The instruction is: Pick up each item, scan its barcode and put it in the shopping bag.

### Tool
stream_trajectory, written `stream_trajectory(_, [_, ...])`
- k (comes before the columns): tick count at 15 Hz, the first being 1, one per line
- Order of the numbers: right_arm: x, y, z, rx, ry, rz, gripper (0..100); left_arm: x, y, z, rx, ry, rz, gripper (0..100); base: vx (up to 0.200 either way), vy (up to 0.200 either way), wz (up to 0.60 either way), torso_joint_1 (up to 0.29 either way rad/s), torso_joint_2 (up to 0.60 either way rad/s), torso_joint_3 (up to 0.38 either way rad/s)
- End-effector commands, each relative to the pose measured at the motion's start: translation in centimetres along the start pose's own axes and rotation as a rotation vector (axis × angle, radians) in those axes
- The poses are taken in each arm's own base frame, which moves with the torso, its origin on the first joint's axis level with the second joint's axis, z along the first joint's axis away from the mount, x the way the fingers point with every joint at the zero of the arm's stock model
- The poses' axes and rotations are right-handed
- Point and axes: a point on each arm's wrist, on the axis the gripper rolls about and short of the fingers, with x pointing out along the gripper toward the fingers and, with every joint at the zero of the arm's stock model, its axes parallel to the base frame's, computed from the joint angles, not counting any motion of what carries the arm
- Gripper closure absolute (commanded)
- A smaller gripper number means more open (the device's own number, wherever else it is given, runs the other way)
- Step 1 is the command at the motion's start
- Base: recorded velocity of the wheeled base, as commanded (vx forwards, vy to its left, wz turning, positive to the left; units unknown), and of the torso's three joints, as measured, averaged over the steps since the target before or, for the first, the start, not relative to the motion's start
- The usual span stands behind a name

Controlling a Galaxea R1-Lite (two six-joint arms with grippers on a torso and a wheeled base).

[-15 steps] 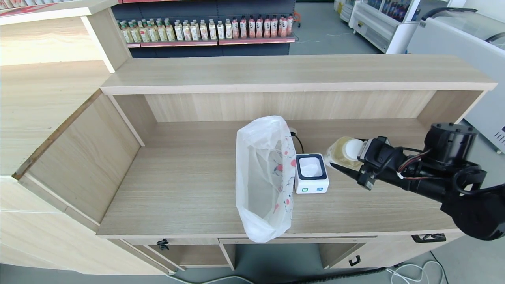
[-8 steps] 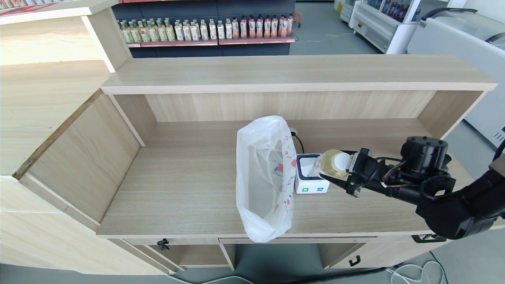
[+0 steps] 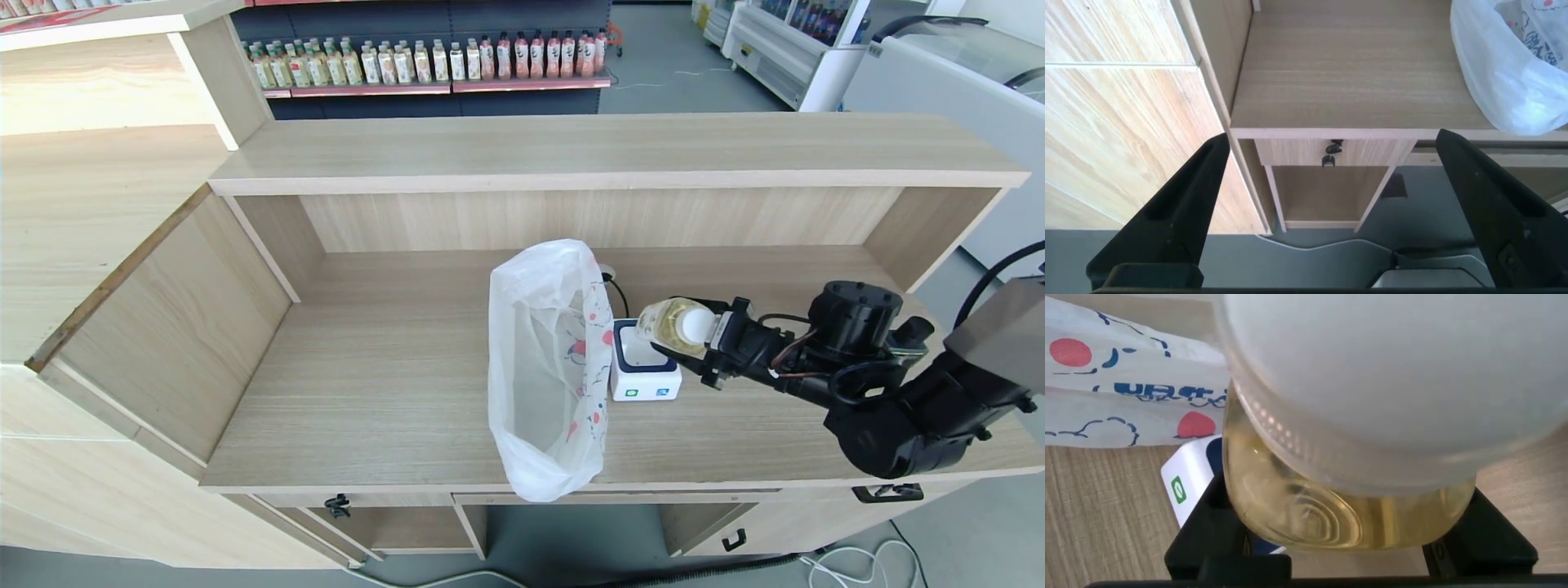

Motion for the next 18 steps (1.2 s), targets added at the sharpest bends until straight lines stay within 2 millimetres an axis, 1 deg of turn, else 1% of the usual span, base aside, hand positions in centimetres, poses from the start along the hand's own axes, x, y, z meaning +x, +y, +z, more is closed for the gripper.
stream_trajectory(1, [0.7, 0.7, -1.0, 0.009, -0.005, 0.022, 100, 0.0, 0.0, 0.0, -0.001, 0.000, 0.000, 0, 0.000, 0.000, 0.00, 0.000, 0.00, 0.000])
stream_trajectory(7, [1.8, 0.4, -1.9, -0.005, -0.021, 0.012, 100, 0.0, 0.0, 0.0, 0.001, 0.000, 0.000, 0, 0.000, 0.000, 0.00, 0.000, 0.00, 0.000])
stream_trajectory(12, [1.7, 0.2, -1.7, 0.000, -0.021, 0.002, 100, 0.0, 0.0, 0.0, 0.001, 0.000, 0.000, 0, 0.000, 0.000, 0.00, 0.000, 0.00, 0.000])
stream_trajectory(14, [1.3, -0.9, -0.6, 0.039, -0.042, -0.036, 100, 0.0, 0.0, 0.0, 0.001, 0.000, 0.000, 0, 0.000, 0.000, 0.00, 0.000, 0.00, 0.000])
stream_trajectory(16, [0.3, -2.7, 1.6, 0.088, -0.063, -0.085, 100, 0.0, 0.0, 0.0, 0.001, 0.000, 0.000, 0, 0.000, 0.000, 0.00, 0.000, 0.00, 0.000])
stream_trajectory(17, [-0.2, -3.4, 2.7, 0.140, -0.024, -0.151, 100, 0.0, 0.0, 0.0, 0.001, 0.000, 0.000, 0, 0.000, 0.000, 0.00, 0.000, 0.00, 0.000])
stream_trajectory(18, [-0.5, -3.9, 4.9, 0.295, 0.045, -0.275, 100, 0.0, 0.0, 0.0, -0.001, 0.000, 0.000, 0, 0.000, 0.000, 0.00, 0.000, 0.00, 0.000])
